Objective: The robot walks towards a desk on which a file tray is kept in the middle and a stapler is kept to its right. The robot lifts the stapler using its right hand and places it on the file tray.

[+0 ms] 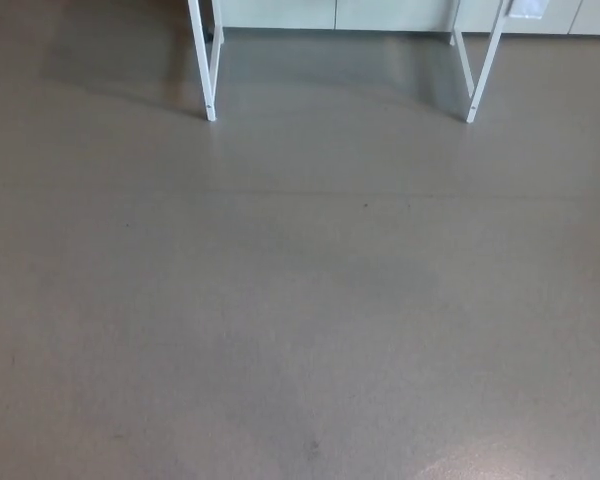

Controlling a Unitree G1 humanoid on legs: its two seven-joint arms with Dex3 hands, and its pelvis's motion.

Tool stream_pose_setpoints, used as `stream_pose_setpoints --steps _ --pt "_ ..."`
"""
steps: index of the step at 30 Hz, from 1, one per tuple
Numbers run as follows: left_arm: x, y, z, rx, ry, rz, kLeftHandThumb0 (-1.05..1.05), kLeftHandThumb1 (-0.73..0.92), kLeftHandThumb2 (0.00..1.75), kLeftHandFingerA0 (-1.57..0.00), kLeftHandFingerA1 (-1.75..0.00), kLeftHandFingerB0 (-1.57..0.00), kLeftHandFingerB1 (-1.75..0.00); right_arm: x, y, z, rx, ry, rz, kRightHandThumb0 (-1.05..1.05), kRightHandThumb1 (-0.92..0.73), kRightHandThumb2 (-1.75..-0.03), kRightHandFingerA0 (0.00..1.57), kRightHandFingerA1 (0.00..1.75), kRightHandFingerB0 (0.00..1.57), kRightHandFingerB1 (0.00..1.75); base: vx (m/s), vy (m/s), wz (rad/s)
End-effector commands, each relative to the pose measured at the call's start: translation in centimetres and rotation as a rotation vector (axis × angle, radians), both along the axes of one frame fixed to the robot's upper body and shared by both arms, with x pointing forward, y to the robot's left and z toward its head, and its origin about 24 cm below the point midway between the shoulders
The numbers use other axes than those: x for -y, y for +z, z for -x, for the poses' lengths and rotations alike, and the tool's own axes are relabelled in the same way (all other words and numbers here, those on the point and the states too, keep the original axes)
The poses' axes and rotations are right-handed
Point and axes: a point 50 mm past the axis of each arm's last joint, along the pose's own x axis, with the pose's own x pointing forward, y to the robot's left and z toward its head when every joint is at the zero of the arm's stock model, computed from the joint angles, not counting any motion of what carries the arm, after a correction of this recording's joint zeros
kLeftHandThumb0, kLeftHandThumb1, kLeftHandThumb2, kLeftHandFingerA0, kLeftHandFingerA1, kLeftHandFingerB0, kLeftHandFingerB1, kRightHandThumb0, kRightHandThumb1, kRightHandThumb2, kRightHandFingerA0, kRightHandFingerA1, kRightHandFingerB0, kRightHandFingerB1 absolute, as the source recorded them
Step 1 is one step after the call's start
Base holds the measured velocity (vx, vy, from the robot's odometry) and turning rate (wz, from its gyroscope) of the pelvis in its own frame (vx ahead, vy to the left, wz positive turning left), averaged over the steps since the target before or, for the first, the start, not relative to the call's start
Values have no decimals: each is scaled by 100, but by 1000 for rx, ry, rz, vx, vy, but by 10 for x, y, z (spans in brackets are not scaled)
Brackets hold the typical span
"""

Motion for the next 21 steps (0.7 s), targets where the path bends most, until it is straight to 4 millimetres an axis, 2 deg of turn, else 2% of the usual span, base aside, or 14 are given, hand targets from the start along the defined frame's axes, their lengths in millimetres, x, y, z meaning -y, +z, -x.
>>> stream_pose_setpoints --steps 1,2,4,6,7,8,10,12,14,15,16,17,18,21 --pt "-7 3 4 26 48 21 -56 33 107 -62 -91 -60 -86 -1 2 -6 52 36 -65 -62 -41 -81 0 33 0 30 0 0 0" --pt "-7 3 4 28 53 22 -56 35 109 -58 -89 -58 -85 -1 2 -6 60 32 -69 -60 -40 -82 0 38 0 32 0 0 0" --pt "-6 2 5 39 89 26 -52 40 109 -49 -86 -41 -79 -1 4 -7 44 55 -65 -63 -42 -84 0 37 0 30 0 0 0" --pt "-6 2 6 39 99 23 -52 40 109 -49 -86 -41 -79 0 5 -8 29 73 -55 -63 -42 -84 0 37 0 30 0 0 0" --pt "-6 2 6 36 88 28 -54 42 110 -40 -90 -30 -80 1 6 -8 29 77 -50 -62 -42 -82 0 39 0 32 0 0 0" --pt "-5 1 7 33 83 30 -54 42 110 -40 -90 -30 -80 2 6 -8 23 83 -41 -62 -42 -82 0 39 0 32 0 0 0" --pt "-4 0 7 20 75 13 -54 40 111 -53 -90 -47 -83 3 7 -8 22 65 -45 -64 -41 -81 0 37 1 32 0 0 0" --pt "-4 0 7 20 78 16 -53 40 110 -54 -88 -55 -85 2 7 -8 40 64 -52 -64 -41 -80 0 35 4 33 0 0 0" --pt "-4 0 8 21 72 15 -53 40 110 -58 -90 -57 -86 2 8 -9 23 79 -48 -65 -41 -81 0 34 3 31 0 0 0" --pt "-5 0 9 30 72 29 -53 40 111 -52 -87 -52 -83 2 8 -8 22 95 -44 -68 -43 -83 0 34 2 29 0 0 0" --pt "-5 0 9 41 87 35 -52 38 111 -60 -96 -59 -90 2 9 -7 30 101 -45 -70 -43 -82 0 33 6 28 0 0 0" --pt "-5 0 9 43 96 34 -53 39 111 -57 -92 -54 -86 2 9 -7 46 83 -53 -62 -58 -57 0 30 4 30 0 0 0" --pt "-5 0 9 42 81 39 -58 40 111 -53 -89 -51 -84 2 10 -8 27 96 -43 -68 -43 -83 0 36 0 22 0 0 0" --pt "-5 1 10 52 85 49 -62 40 110 -47 -85 -49 -82 3 9 -9 -9 107 -23 -77 -47 -83 0 32 0 12 0 0 0"
